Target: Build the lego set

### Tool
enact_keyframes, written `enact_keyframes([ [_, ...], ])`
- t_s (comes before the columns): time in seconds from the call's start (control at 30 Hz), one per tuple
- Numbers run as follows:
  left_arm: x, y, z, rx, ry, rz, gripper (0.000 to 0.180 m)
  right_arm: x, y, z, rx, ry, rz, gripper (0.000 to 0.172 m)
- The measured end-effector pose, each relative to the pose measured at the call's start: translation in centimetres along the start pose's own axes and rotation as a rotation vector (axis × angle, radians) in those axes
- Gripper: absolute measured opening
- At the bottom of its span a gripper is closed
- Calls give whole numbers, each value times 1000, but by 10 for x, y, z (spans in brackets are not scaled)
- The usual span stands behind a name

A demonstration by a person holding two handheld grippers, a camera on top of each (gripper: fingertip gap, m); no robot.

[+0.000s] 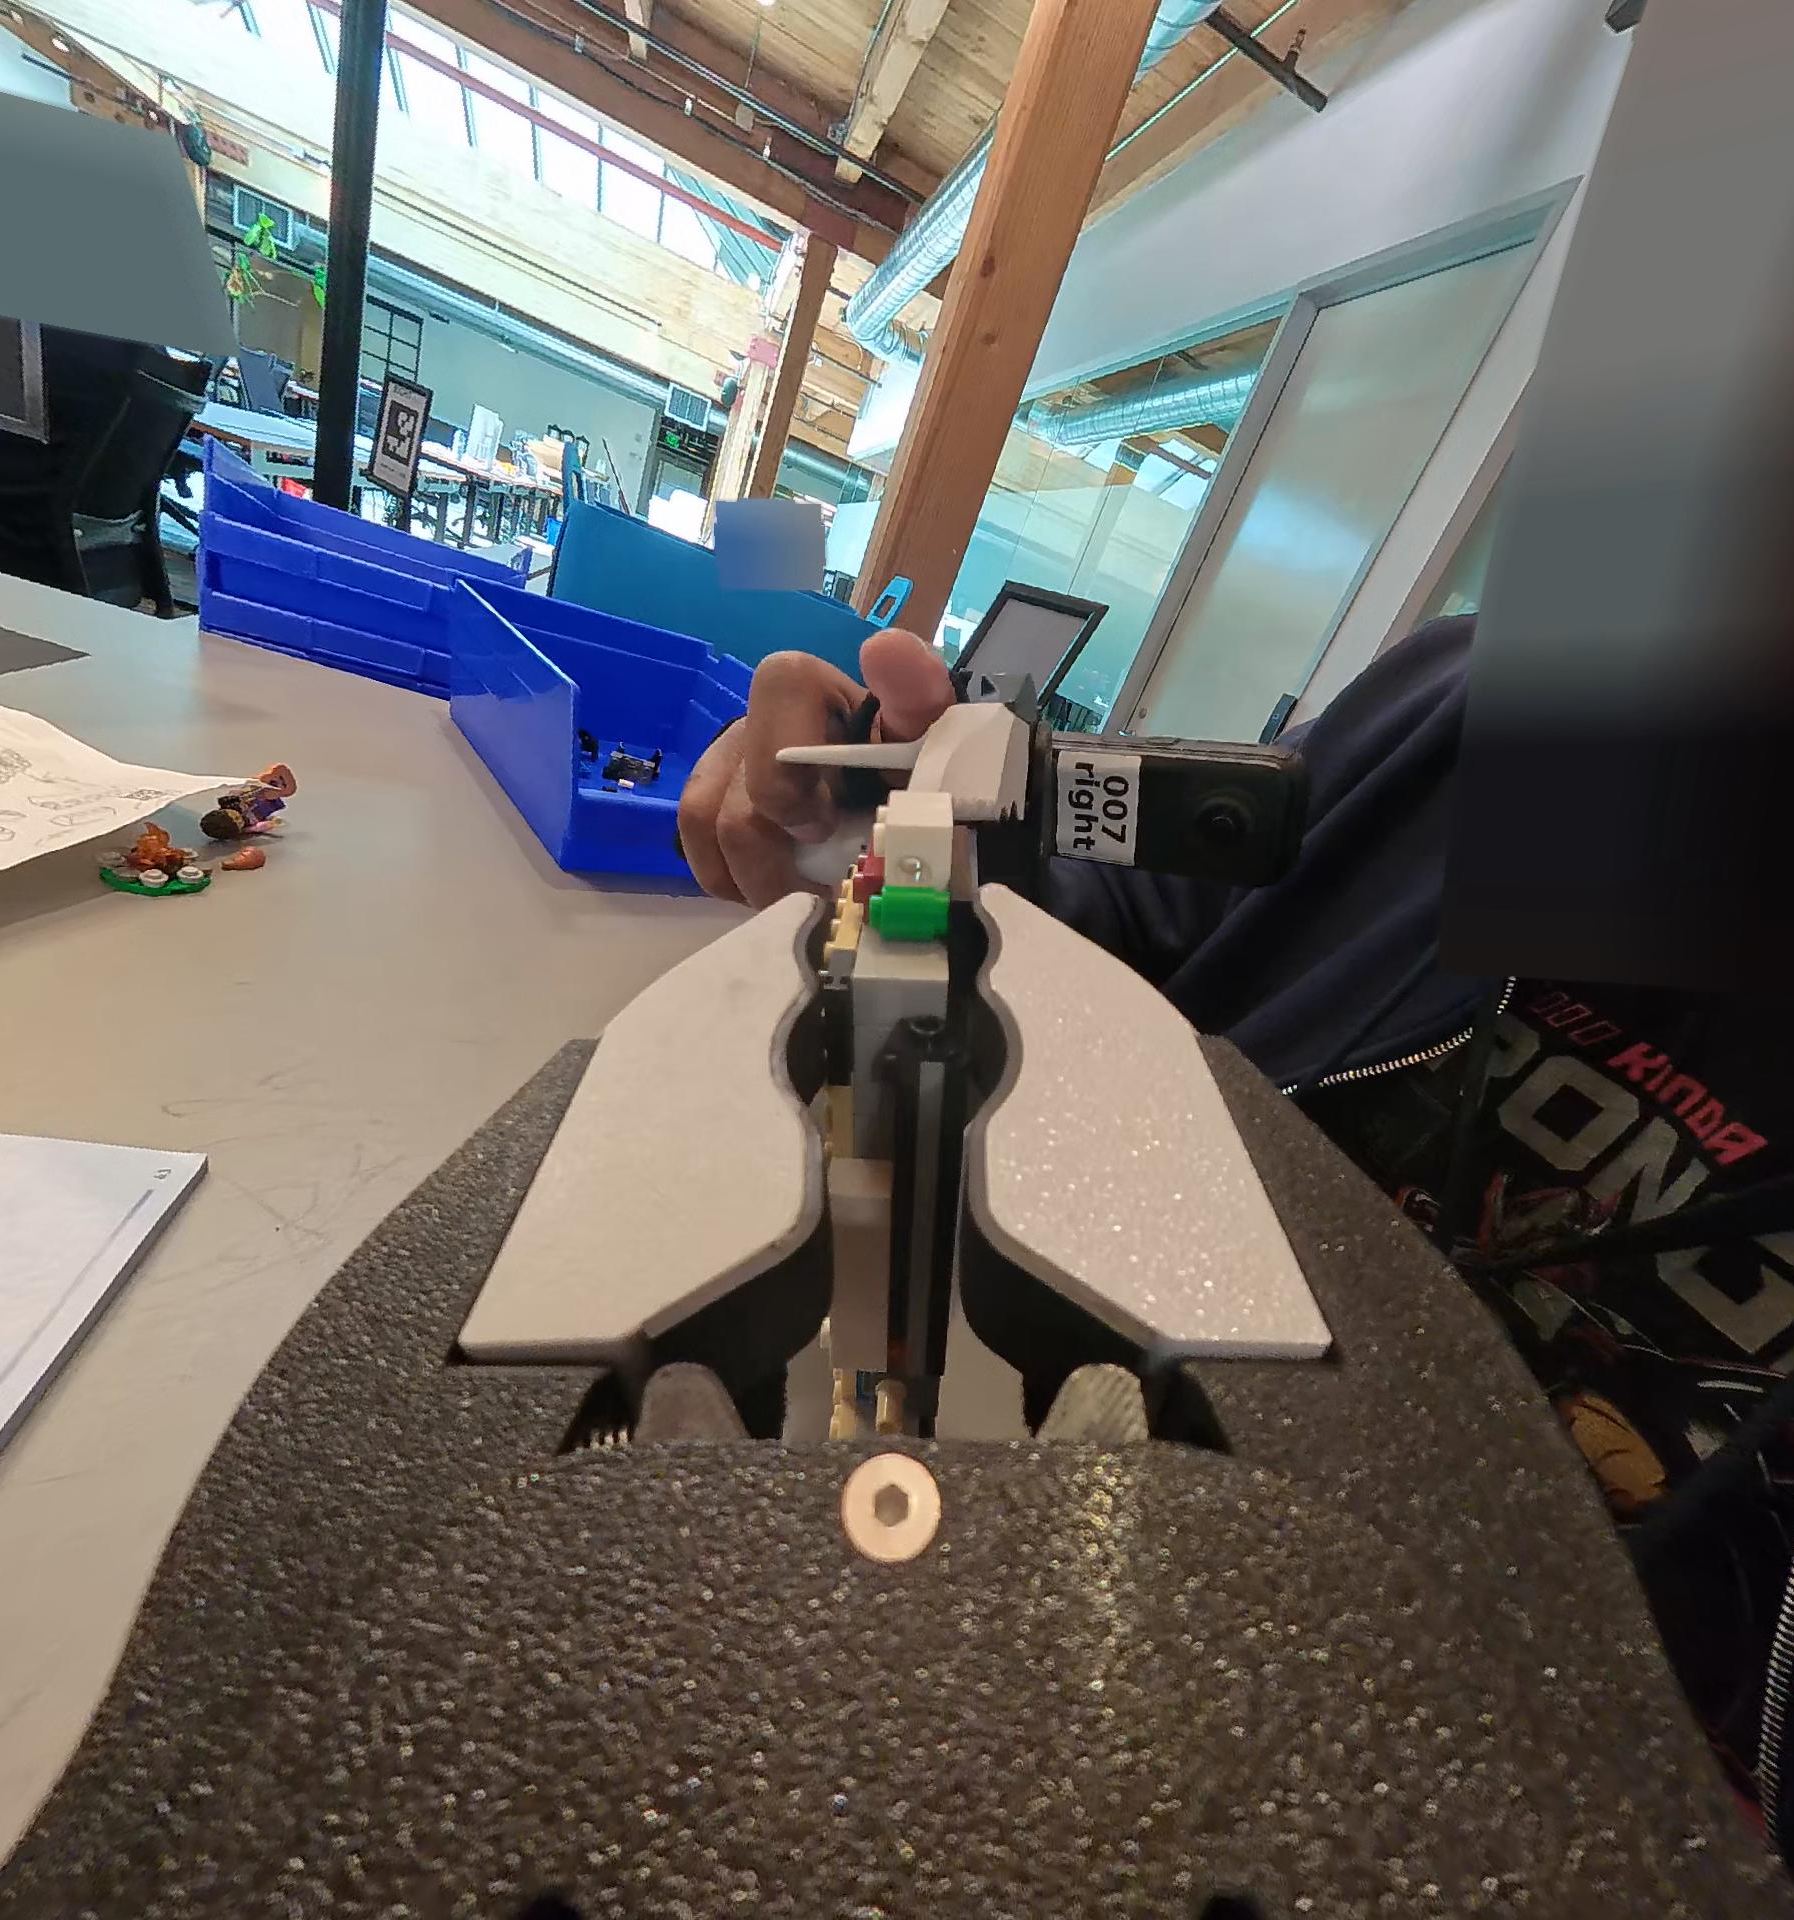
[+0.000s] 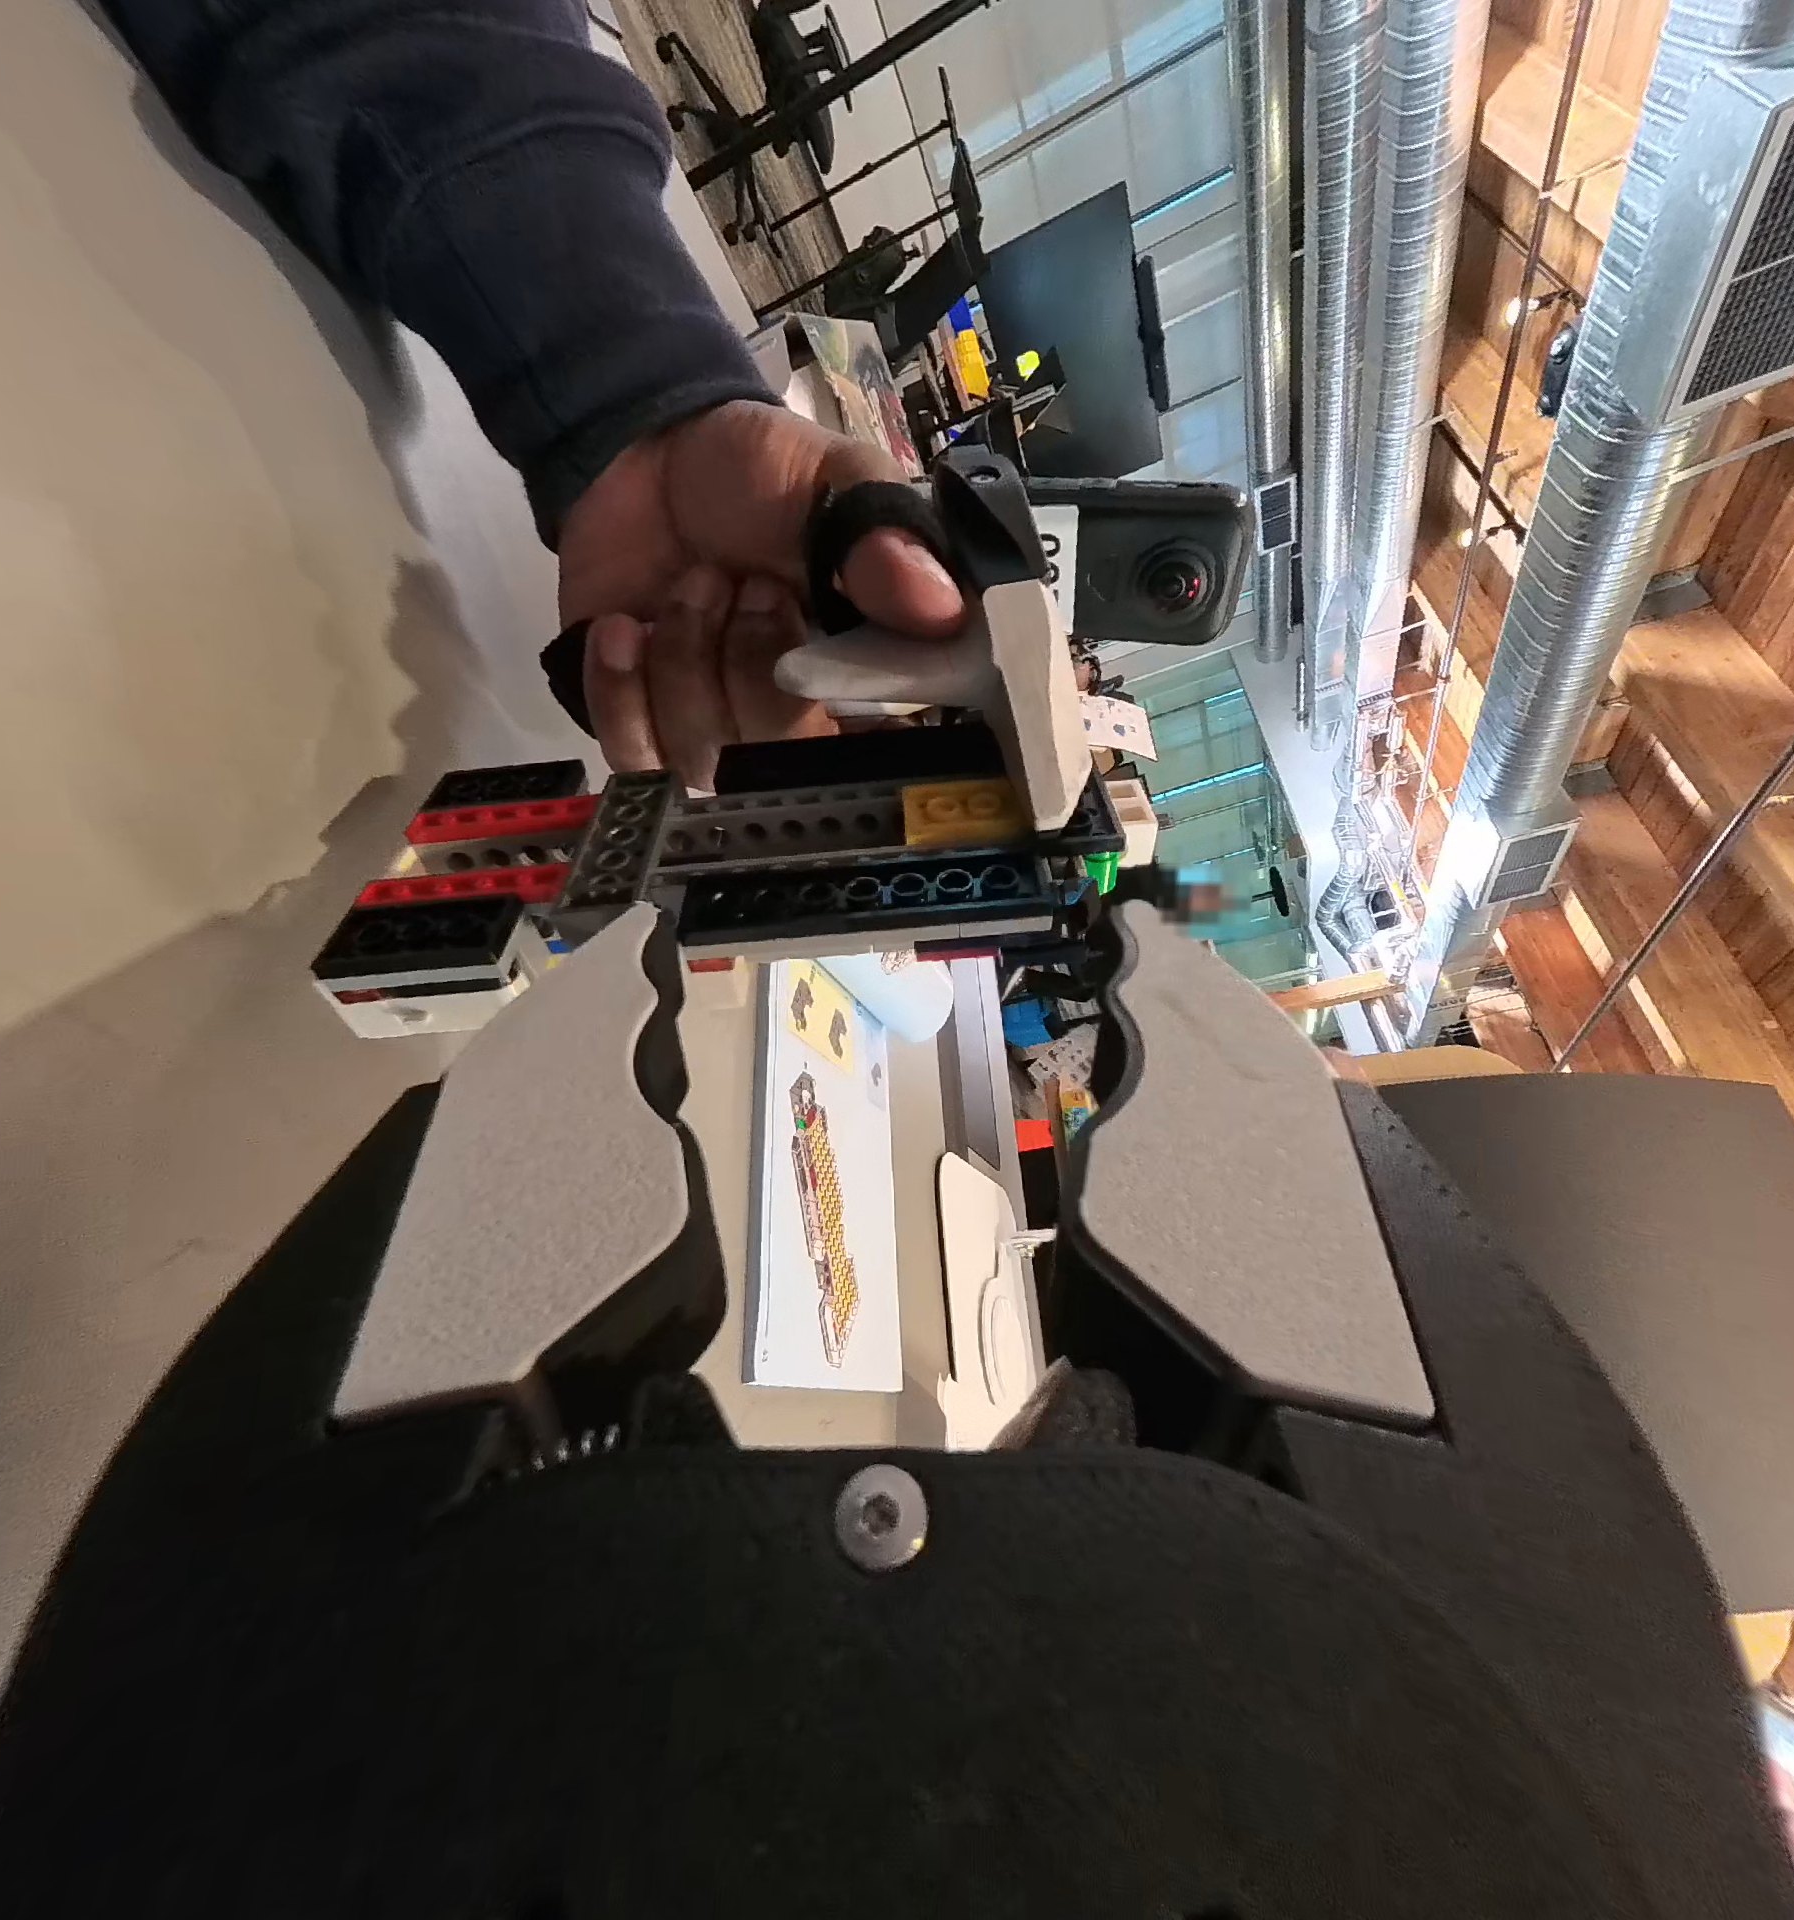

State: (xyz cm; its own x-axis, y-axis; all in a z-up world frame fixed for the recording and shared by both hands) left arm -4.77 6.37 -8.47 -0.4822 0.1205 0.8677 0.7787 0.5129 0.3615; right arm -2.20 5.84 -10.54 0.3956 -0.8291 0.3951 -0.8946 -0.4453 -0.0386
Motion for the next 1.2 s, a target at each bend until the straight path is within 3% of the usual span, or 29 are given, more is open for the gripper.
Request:
enact_keyframes([
  [1.2, -1, 3, 19, 145, -23, -40, 23, -20, -3, 2, 13, -7, 98, 73],
])
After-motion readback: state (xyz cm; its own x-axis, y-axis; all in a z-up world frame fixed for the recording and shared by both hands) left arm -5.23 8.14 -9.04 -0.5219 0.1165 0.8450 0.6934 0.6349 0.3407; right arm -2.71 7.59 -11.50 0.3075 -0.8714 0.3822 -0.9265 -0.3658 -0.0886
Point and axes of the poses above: each gripper's, where its closed fingertips meet, y out along the fingers, x out of its top, z = x × y across the jaws, the point moved 1 cm from there along -y, back along the fingers, and after that the axes turned 13 degrees about -z, right-handed, at the moved point
